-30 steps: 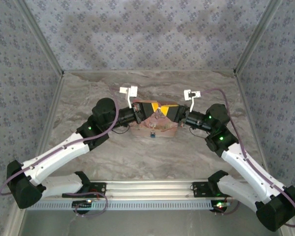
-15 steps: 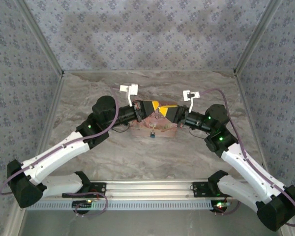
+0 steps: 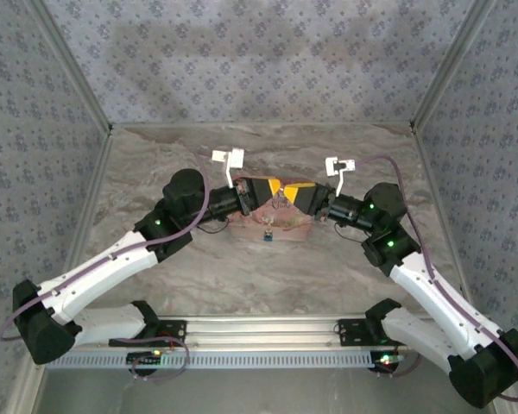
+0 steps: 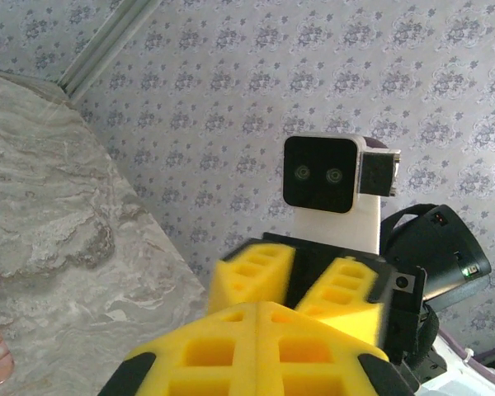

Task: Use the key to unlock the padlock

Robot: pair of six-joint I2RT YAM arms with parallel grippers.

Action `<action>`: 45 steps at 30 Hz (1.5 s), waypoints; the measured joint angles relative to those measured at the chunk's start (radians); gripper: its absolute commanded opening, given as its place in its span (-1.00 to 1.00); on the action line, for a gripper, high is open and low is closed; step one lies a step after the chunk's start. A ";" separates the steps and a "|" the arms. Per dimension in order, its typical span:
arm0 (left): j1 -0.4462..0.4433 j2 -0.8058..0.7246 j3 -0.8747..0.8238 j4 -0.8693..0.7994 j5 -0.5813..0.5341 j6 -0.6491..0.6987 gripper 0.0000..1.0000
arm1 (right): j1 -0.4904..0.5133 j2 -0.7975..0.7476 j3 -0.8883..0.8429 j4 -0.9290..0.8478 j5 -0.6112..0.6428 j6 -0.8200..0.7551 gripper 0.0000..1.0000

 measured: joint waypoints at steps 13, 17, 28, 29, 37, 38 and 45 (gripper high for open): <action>-0.002 0.000 0.000 0.018 -0.003 -0.003 -1.00 | 0.003 0.017 0.000 0.037 0.002 0.018 -0.16; -0.002 0.000 0.000 0.018 -0.007 -0.008 -1.00 | 0.008 0.027 0.000 0.043 0.001 0.020 -0.18; -0.002 0.000 -0.001 0.018 -0.019 -0.008 -1.00 | 0.010 0.033 0.000 0.049 -0.006 0.030 -0.62; -0.002 0.000 -0.002 0.017 -0.022 -0.008 -1.00 | 0.010 0.034 0.000 0.050 -0.006 0.029 -0.73; 0.000 0.000 -0.008 0.018 -0.041 -0.008 -1.00 | 0.010 0.042 0.000 0.054 -0.009 0.032 -1.00; 0.000 0.000 -0.008 0.018 -0.041 -0.008 -1.00 | 0.010 0.042 0.000 0.054 -0.009 0.032 -1.00; 0.000 0.000 -0.011 0.027 -0.040 -0.012 -1.00 | 0.008 0.042 0.000 0.058 -0.006 0.035 -1.00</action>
